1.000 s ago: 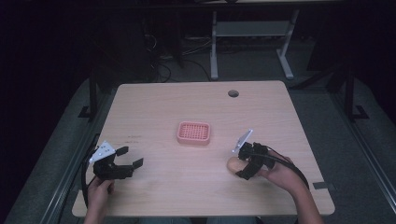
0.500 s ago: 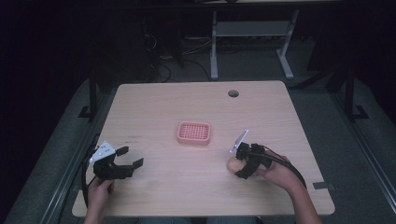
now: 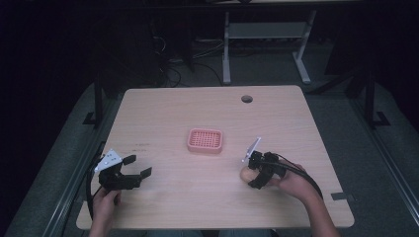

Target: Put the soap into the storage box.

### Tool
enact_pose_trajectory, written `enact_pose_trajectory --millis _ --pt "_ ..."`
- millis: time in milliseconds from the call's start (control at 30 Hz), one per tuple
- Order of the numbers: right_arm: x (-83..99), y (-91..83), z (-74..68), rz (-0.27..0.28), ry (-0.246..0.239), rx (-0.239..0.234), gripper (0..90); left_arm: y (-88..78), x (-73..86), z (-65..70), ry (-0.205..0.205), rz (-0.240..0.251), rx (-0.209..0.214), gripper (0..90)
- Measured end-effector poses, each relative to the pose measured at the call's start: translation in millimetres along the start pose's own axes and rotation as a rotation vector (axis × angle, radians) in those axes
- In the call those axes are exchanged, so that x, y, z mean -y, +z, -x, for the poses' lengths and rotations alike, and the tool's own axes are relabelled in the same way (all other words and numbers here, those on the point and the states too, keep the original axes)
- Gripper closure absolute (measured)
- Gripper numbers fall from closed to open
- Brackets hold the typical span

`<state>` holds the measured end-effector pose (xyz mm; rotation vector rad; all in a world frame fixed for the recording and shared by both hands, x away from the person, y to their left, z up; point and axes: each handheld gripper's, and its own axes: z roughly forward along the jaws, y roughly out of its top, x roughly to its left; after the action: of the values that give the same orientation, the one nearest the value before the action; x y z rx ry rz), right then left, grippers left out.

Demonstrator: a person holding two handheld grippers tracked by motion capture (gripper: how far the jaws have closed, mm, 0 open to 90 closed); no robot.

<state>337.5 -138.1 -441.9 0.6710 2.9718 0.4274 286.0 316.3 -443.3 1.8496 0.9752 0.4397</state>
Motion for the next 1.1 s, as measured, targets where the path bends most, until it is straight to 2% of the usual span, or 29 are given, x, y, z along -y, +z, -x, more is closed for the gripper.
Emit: enact_pose_trajectory --millis 400,733,1100 --pt "-0.7 0.2 -0.1 -0.006 -0.004 0.001 31.2 0.0 -0.1 0.1 0.002 -0.002 0.001 14.3" --pt "-0.9 -0.4 -2.7 -0.006 -0.040 -0.002 31.8 0.0 0.0 0.1 0.001 0.000 -0.001 14.3" --pt "-4.8 -12.1 0.4 0.058 -0.053 -0.008 31.9 -0.5 0.0 0.2 0.001 0.000 0.000 14.3"
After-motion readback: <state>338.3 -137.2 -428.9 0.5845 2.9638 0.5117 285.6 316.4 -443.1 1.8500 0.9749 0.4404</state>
